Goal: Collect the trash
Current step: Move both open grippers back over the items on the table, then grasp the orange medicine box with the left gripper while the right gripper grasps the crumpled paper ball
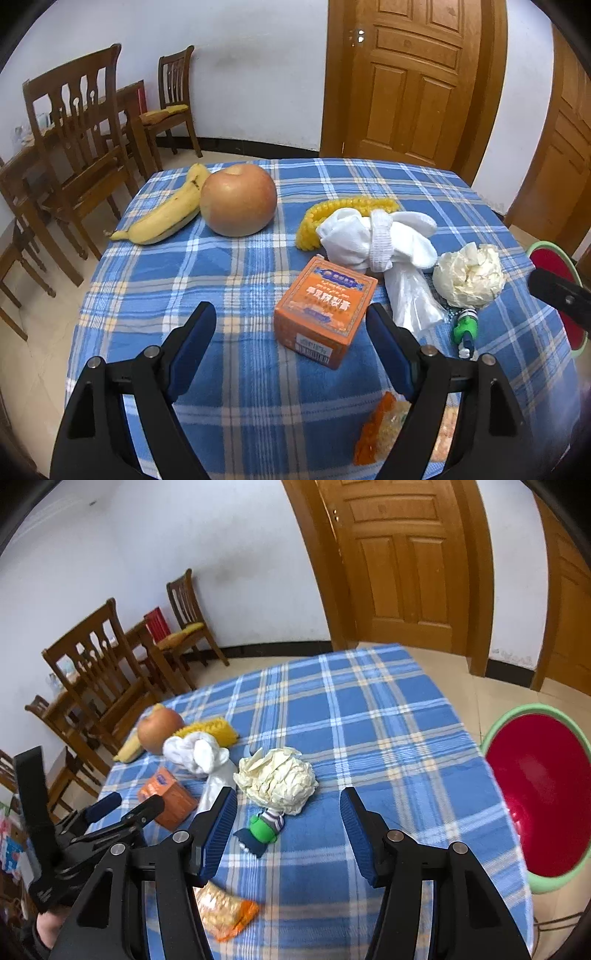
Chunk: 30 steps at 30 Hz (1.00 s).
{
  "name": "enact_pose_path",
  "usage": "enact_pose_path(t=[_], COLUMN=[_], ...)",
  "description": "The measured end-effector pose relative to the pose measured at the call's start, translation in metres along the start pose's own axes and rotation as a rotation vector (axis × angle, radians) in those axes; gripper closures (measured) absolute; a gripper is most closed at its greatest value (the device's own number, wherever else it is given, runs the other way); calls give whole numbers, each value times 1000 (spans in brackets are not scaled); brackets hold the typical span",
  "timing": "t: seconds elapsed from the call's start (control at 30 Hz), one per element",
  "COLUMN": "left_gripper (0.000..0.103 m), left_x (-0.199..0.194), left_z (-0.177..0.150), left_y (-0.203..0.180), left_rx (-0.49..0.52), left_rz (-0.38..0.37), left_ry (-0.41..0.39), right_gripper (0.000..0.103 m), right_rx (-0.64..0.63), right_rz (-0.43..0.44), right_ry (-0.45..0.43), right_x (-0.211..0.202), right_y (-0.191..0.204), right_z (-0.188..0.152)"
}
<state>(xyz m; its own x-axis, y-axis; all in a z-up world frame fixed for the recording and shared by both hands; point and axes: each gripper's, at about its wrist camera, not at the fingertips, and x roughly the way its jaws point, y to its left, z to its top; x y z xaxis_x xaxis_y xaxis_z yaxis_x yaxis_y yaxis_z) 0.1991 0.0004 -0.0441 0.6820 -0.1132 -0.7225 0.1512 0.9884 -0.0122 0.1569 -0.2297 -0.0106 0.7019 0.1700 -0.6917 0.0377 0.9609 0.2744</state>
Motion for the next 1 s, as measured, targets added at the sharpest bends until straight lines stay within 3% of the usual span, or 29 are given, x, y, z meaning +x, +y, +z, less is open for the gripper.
enact_pose_path(t=[0.37, 0.43, 0.47, 0.53, 0.57, 0.73, 1.0], left_gripper=[21, 26, 36, 51, 56, 56, 56], left_x=[24, 27, 27, 29, 30, 25, -4], left_z=[0, 1, 1, 0, -1, -1, 0], left_y=[0, 2, 4, 6, 8, 9, 6], left_rx=[-24, -39, -43, -57, -63, -67, -70], left_rz=[-15, -17, -19, -34, -41, -37, -48], left_ry=[28, 28, 30, 44, 51, 40, -2], right_gripper=[44, 44, 44, 57, 59, 66, 67], right_rx=[2, 7, 9, 0, -7, -34, -38], right_rz=[-2, 10, 16, 36, 33, 57, 81], right_ry=[53, 55, 60, 67, 62, 43, -13], right_x=[47, 51, 54, 57, 57, 55, 33], right_y=[-2, -2, -1, 1, 4, 11, 17], right_z=[1, 0, 0, -3, -4, -5, -5])
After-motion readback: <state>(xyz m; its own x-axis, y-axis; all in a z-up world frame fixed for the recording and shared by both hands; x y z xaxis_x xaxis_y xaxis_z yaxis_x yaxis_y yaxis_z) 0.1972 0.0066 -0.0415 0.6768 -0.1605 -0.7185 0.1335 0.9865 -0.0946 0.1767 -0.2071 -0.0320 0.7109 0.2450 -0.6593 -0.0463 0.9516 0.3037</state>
